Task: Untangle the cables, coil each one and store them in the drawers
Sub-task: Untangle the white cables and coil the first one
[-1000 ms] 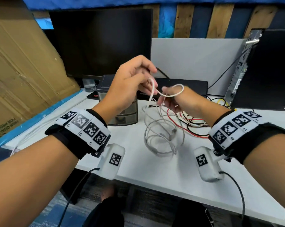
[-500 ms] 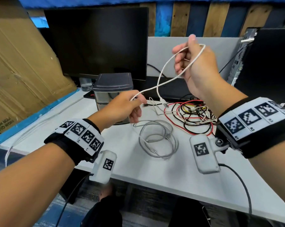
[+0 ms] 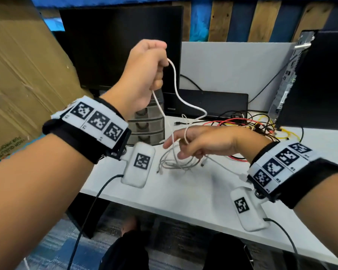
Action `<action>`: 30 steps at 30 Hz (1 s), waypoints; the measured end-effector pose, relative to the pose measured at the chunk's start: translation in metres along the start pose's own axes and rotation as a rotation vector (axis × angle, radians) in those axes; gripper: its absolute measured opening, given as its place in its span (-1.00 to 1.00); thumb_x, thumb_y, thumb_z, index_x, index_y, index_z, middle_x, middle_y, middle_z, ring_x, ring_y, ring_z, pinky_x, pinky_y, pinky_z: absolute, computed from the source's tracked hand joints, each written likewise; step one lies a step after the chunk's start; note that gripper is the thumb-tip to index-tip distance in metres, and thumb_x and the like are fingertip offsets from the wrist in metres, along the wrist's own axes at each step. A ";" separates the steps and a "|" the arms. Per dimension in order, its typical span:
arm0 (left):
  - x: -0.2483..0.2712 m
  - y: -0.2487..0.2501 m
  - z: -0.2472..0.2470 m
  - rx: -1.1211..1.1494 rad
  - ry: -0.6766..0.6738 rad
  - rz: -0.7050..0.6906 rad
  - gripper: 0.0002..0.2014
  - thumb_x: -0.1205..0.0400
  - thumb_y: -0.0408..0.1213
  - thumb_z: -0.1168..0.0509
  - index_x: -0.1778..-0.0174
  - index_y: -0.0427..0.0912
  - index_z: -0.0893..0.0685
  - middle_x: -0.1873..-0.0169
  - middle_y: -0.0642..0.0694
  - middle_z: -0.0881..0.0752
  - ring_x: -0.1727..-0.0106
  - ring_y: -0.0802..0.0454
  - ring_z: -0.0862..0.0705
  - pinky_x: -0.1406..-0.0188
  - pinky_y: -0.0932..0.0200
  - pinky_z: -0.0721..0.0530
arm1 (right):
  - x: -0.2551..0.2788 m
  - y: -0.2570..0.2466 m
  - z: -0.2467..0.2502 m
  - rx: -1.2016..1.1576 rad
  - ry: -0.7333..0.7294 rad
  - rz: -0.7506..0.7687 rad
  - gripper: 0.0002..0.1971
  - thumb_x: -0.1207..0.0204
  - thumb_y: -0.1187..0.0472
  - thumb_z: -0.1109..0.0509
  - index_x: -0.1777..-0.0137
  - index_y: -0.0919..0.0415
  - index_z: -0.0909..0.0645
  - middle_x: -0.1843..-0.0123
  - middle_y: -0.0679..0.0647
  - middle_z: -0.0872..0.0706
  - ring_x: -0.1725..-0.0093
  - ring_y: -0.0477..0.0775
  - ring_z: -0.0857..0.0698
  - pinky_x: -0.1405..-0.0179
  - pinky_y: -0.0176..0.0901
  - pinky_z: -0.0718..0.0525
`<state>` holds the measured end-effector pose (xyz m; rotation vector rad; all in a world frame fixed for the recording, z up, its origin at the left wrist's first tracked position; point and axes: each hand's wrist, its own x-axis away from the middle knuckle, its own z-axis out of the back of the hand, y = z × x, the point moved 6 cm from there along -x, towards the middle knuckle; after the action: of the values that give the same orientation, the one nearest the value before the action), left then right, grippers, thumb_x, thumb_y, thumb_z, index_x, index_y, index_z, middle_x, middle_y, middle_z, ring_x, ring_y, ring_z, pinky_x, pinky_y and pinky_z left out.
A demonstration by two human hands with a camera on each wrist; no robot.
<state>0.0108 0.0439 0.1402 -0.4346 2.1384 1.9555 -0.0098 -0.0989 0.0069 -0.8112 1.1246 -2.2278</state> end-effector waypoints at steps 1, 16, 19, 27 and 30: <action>-0.003 0.003 0.001 0.068 0.034 0.011 -0.68 -0.61 -0.59 -0.15 -0.19 -0.21 -0.59 0.44 0.01 -0.43 0.59 0.17 -0.27 0.64 0.26 -0.21 | -0.001 -0.004 -0.008 0.029 -0.038 -0.001 -0.71 -0.60 0.20 -0.49 -0.30 0.14 -0.71 0.26 0.06 -0.41 0.29 0.05 -0.33 0.32 -0.13 -0.27; 0.046 -0.091 -0.028 -0.150 -0.619 0.313 -0.36 -0.61 0.41 -0.12 -0.38 -0.03 -0.49 -0.09 -0.19 -0.83 -0.19 -0.19 -0.82 -0.31 -0.16 -0.69 | 0.010 -0.057 0.066 -0.548 0.521 0.190 -0.54 -0.83 0.01 -0.13 0.33 0.15 -0.48 0.41 0.11 -0.59 0.43 0.03 -0.50 0.34 -0.12 -0.41; 0.068 -0.110 -0.033 -0.270 -0.787 0.326 -0.50 -0.68 0.24 -0.23 -0.46 0.08 -0.56 -0.13 -0.24 -0.82 -0.11 -0.17 -0.84 -0.28 -0.11 -0.74 | 0.015 -0.054 0.075 -0.650 0.576 0.153 -0.52 -0.83 -0.04 -0.09 0.34 0.10 -0.44 0.47 0.06 -0.55 0.45 0.05 -0.60 0.38 -0.17 -0.52; 0.085 -0.156 -0.037 -0.834 -1.072 0.246 -0.66 -0.62 -0.08 -0.50 -0.30 0.06 -0.67 -0.08 -0.05 -0.80 -0.02 -0.18 -0.83 -0.19 -0.20 -0.77 | 0.032 -0.056 0.103 -0.754 0.750 0.166 -0.61 -0.85 -0.04 -0.07 0.18 0.09 -0.47 0.54 -0.08 -0.29 0.63 -0.12 -0.18 0.72 -0.29 -0.19; 0.066 -0.155 -0.033 -0.891 -0.924 0.160 -0.71 -0.68 -0.10 -0.46 -0.31 0.10 -0.65 -0.01 0.06 -0.75 0.06 -0.04 -0.77 -0.01 0.03 -0.77 | 0.038 -0.051 0.113 -0.673 0.827 0.125 -0.65 -0.84 -0.03 -0.08 0.08 0.13 -0.52 0.54 -0.08 -0.30 0.63 -0.12 -0.18 0.70 -0.30 -0.17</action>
<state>0.0052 -0.0058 -0.0246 0.4757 0.7194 2.4123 0.0349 -0.1574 0.1139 0.0290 2.3032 -2.1075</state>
